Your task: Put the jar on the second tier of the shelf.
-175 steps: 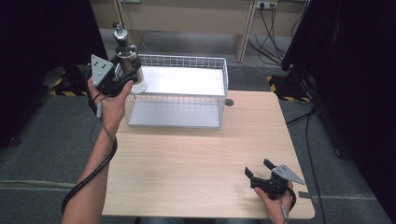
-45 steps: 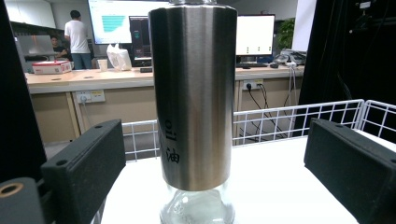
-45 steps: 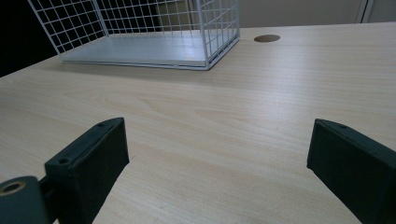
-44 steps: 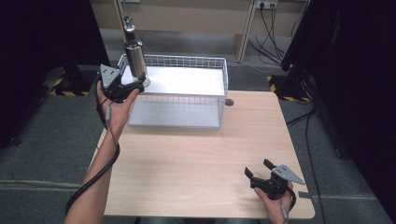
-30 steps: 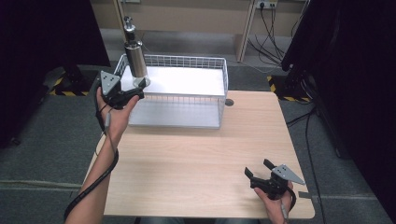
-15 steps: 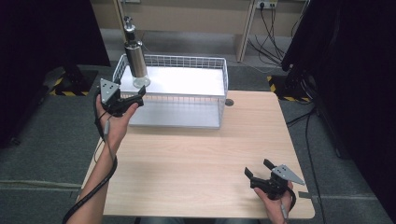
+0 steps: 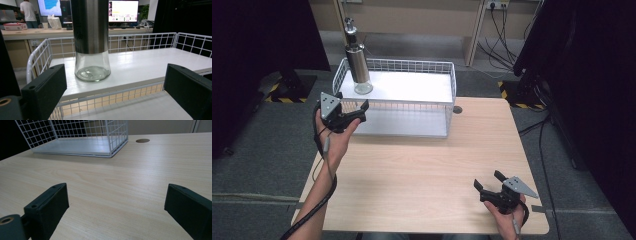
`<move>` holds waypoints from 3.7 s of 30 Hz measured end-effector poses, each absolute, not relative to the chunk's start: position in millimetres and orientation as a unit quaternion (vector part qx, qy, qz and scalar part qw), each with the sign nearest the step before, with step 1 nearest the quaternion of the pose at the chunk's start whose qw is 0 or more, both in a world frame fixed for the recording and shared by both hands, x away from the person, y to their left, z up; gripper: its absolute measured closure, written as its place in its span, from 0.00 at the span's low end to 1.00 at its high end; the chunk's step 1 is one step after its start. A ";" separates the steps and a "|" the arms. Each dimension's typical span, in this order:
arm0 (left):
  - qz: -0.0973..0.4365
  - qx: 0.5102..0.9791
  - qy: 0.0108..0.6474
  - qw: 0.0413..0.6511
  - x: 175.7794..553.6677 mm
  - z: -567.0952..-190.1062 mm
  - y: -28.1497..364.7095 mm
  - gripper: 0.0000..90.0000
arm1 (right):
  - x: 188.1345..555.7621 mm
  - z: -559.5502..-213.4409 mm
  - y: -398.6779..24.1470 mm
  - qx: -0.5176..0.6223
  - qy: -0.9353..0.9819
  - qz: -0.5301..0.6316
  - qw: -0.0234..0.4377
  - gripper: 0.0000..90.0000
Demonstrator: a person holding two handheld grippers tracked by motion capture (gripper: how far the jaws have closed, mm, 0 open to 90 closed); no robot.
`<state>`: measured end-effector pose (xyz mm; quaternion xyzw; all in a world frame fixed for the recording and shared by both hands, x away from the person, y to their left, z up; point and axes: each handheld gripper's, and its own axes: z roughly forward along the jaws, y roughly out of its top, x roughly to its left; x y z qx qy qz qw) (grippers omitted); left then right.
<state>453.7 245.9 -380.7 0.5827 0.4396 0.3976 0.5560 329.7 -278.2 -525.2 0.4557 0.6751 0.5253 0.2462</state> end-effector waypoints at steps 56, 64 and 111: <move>0.361 0.603 0.445 0.554 400.7 -434.9 259.0 0.04 | 329.0 -525.1 -277.3 0.456 0.675 0.524 0.247 0.06; 0.355 0.603 0.446 0.558 392.8 -442.1 260.1 0.04 | 328.9 -525.1 -277.2 0.456 0.676 0.524 0.247 0.06; 0.316 0.619 0.460 0.552 354.0 -503.8 265.2 0.04 | 328.8 -525.1 -277.0 0.455 0.676 0.523 0.249 0.06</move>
